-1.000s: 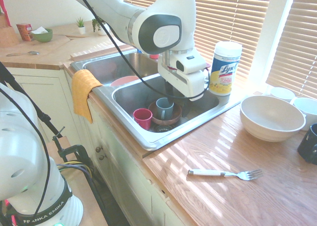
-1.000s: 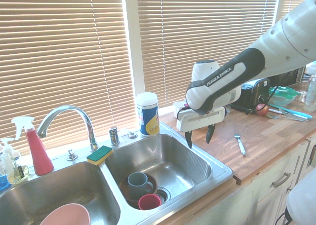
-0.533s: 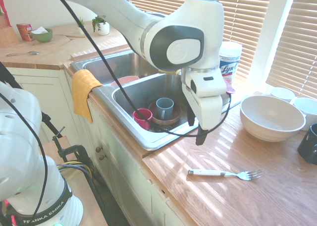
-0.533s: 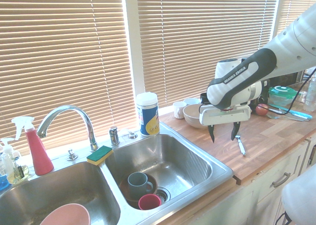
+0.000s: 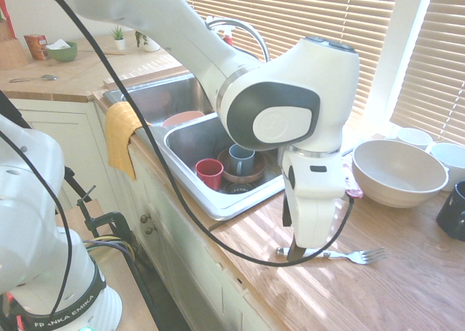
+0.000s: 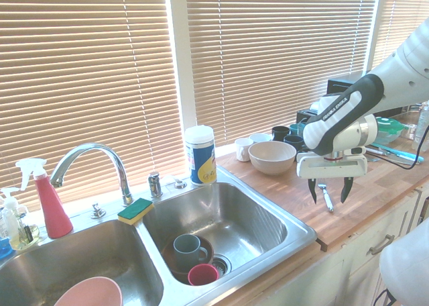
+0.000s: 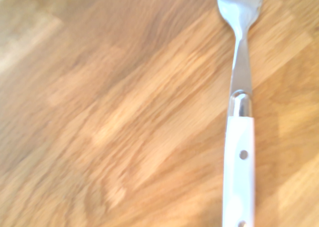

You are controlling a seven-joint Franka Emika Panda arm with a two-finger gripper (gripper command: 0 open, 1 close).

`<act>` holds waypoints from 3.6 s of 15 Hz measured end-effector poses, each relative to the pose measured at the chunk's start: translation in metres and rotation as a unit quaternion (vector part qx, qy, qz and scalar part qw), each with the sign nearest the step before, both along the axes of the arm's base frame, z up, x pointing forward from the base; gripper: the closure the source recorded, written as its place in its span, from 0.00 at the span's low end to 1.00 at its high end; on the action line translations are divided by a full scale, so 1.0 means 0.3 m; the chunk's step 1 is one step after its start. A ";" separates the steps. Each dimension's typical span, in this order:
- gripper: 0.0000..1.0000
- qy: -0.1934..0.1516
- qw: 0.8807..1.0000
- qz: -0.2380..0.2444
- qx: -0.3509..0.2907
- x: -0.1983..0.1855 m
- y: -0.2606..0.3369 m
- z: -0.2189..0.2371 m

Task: Put the fork into the sink

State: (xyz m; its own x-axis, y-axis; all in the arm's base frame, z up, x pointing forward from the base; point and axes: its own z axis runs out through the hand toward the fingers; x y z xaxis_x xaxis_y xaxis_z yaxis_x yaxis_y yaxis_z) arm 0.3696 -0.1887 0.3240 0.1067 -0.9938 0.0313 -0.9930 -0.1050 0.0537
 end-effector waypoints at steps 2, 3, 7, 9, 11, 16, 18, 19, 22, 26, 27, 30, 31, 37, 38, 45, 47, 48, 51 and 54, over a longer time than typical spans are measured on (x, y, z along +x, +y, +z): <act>1.00 -0.003 1.000 -0.002 0.005 0.015 -0.001 -0.037; 1.00 -0.007 1.000 0.000 0.006 0.028 0.001 -0.038; 1.00 -0.016 1.000 0.005 0.007 0.052 0.006 -0.039; 1.00 -0.023 1.000 0.003 0.009 0.060 0.007 -0.040; 1.00 -0.029 1.000 0.002 0.007 0.069 -0.006 -0.039; 1.00 -0.035 0.999 -0.007 0.007 0.060 -0.040 -0.039; 1.00 -0.040 0.999 -0.010 0.010 0.060 -0.045 -0.038; 1.00 -0.043 0.999 -0.010 0.011 0.062 -0.046 -0.038; 1.00 -0.049 0.999 -0.013 0.012 0.065 -0.047 -0.039; 1.00 -0.054 0.998 -0.015 0.012 0.067 -0.045 -0.037; 1.00 -0.056 0.998 -0.020 0.015 0.067 -0.046 -0.037; 1.00 -0.063 0.997 -0.031 0.022 0.066 -0.050 -0.028; 1.00 -0.070 0.997 -0.029 0.018 0.071 -0.052 -0.004; 1.00 -0.135 0.989 0.047 -0.029 0.145 0.167 0.458; 1.00 -0.134 0.987 0.080 -0.032 0.169 0.280 0.505; 1.00 -0.111 0.935 0.333 -0.041 0.307 1.109 0.265; 1.00 -0.074 0.926 0.366 -0.044 0.353 1.109 0.062; 1.00 -0.062 0.925 0.372 -0.045 0.370 1.094 -0.030; 1.00 -0.038 0.928 0.369 -0.042 0.398 1.055 -0.253; 1.00 -0.036 0.928 0.370 -0.031 0.426 1.082 -0.390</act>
State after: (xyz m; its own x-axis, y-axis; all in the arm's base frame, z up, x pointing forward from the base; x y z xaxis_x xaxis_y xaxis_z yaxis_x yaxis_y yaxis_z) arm 0.4975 0.1360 0.2071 0.7543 -0.6456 0.1193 -0.6518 -0.7581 0.0193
